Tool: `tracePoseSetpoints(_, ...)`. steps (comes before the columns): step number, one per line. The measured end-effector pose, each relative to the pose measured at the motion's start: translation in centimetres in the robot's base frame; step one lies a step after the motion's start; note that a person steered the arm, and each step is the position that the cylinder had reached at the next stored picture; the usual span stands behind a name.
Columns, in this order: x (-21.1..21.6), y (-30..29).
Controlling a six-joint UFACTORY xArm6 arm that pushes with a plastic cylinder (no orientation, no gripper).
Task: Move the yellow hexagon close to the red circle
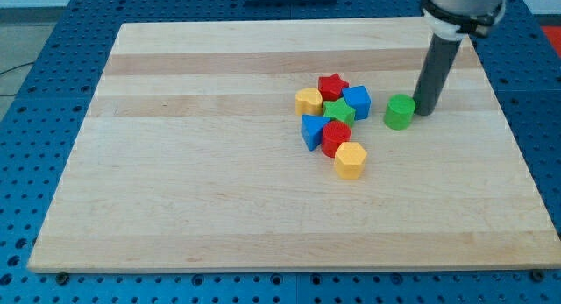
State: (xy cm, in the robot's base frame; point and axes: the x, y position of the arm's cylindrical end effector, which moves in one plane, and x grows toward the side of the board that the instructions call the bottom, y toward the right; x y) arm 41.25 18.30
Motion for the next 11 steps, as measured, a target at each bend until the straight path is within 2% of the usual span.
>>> tracePoseSetpoints(1, 1.7, -4.9)
tracePoseSetpoints(2, 3.7, -0.7)
tracePoseSetpoints(3, 12.5, -1.7)
tracePoseSetpoints(4, 16.9, -6.2)
tracePoseSetpoints(6, 13.0, -12.8)
tracePoseSetpoints(7, 12.8, -14.1)
tracePoseSetpoints(11, 9.5, -9.7)
